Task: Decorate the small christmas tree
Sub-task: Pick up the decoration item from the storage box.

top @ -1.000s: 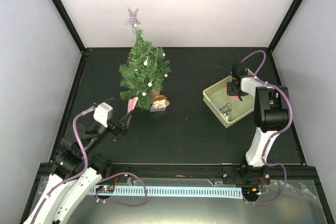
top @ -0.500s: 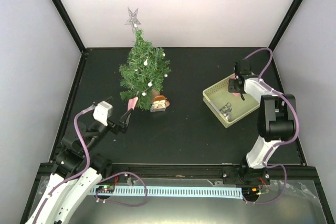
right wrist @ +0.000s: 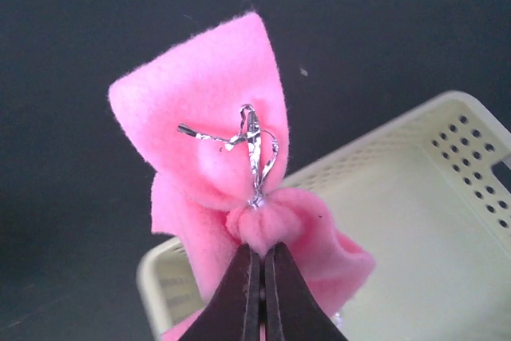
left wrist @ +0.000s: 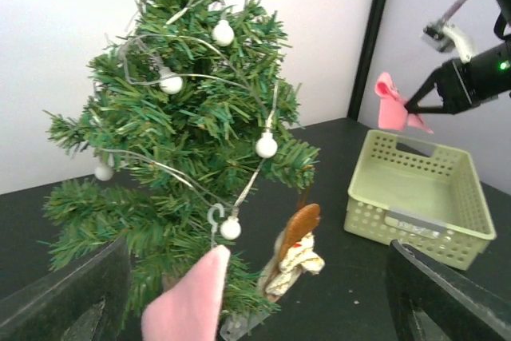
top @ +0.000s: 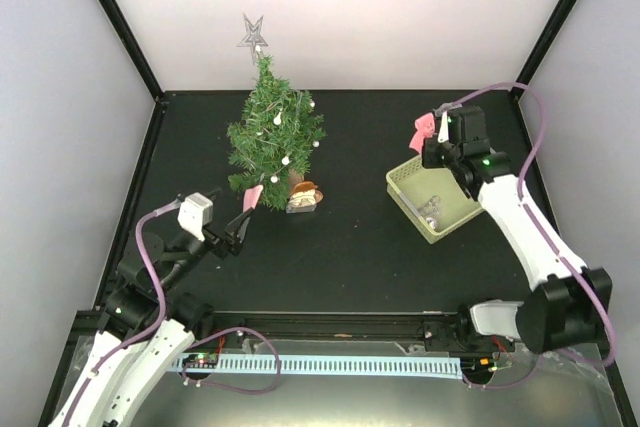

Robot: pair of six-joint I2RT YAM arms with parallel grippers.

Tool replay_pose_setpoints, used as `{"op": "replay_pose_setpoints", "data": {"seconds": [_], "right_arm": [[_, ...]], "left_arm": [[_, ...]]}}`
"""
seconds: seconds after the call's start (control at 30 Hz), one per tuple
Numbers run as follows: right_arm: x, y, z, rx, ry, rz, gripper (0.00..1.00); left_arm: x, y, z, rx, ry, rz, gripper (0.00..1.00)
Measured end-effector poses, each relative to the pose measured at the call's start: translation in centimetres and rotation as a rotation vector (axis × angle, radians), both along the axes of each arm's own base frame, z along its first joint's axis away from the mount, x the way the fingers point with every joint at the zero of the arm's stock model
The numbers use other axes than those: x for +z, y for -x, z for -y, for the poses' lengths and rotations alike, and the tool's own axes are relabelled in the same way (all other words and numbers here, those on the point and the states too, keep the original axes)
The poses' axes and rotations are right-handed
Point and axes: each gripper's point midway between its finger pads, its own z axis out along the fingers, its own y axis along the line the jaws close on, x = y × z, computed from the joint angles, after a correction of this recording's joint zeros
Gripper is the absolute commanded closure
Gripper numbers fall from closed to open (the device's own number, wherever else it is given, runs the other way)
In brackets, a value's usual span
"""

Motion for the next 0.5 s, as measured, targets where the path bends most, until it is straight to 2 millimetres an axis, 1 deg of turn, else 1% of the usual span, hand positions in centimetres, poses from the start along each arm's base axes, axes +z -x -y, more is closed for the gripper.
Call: {"op": "replay_pose_setpoints", "data": {"seconds": [0.13, 0.17, 0.27, 0.3, 0.33, 0.5], "right_arm": [[4.3, 2.5, -2.8, 0.119, -0.086, 0.097, 0.99], [5.5, 3.4, -3.9, 0.166, -0.116, 0.125, 0.99], [8.2, 6.0, -7.0, 0.305, -0.204, 0.183, 0.99], [8.9, 6.9, -7.9, 0.350, -0.235, 0.197, 0.99], [9.6, 8.0, -9.1, 0.407, -0.277, 0.214, 0.99], [12.0, 13.6, -13.9, 0.657, -0.488, 0.264, 0.99]], "left_arm": [[0.5, 0.9, 0.8, -0.066, 0.041, -0.028, 0.19], [0.9, 1.3, 1.0, -0.085, 0.051, -0.028, 0.20], [2.7, 2.4, 1.8, -0.159, 0.091, -0.020, 0.25], [3.6, 3.1, 2.2, -0.199, 0.111, -0.015, 0.27], [3.7, 3.2, 2.4, -0.211, 0.117, -0.018, 0.29], [5.7, 4.7, 4.3, -0.364, 0.221, -0.055, 0.36]]}}
